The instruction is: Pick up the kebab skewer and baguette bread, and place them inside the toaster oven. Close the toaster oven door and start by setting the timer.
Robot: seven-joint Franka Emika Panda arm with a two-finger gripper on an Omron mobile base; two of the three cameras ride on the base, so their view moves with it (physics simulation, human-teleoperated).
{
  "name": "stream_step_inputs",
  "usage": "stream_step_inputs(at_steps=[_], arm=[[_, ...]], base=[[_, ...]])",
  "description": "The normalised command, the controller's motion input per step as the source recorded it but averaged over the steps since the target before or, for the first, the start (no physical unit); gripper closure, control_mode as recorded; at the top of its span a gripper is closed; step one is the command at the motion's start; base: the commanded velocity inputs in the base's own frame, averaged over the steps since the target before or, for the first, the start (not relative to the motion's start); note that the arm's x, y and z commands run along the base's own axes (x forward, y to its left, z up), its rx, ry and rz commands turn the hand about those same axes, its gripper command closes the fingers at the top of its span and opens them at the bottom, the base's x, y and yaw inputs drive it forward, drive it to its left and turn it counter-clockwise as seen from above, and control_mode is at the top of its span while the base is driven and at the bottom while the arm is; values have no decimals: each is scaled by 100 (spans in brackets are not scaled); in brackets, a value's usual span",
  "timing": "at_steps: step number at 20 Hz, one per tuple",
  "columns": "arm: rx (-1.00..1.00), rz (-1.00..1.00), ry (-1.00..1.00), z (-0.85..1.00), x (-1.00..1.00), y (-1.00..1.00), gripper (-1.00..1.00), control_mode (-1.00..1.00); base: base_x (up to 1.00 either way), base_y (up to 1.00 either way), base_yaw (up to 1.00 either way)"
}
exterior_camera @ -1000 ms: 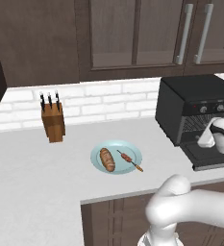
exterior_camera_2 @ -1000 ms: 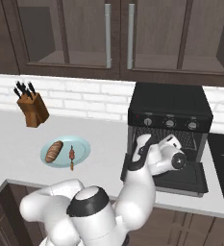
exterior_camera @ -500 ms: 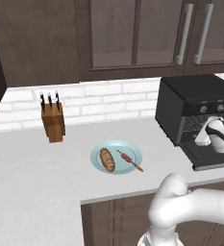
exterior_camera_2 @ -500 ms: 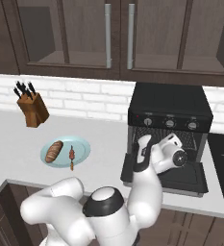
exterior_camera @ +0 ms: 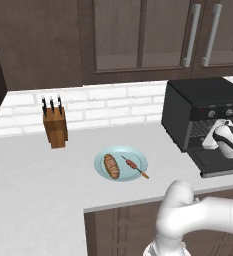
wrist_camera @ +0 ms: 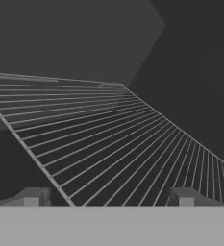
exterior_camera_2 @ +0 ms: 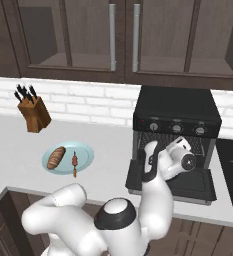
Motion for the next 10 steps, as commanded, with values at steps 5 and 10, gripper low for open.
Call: stream_step_inputs(at_steps=[5, 10], arm=[[0, 0, -2, -27, 0, -2, -100, -100], [0, -2, -4, -11, 8, 0, 100, -100]], base=[[0, 0, 0], [0, 0, 0]])
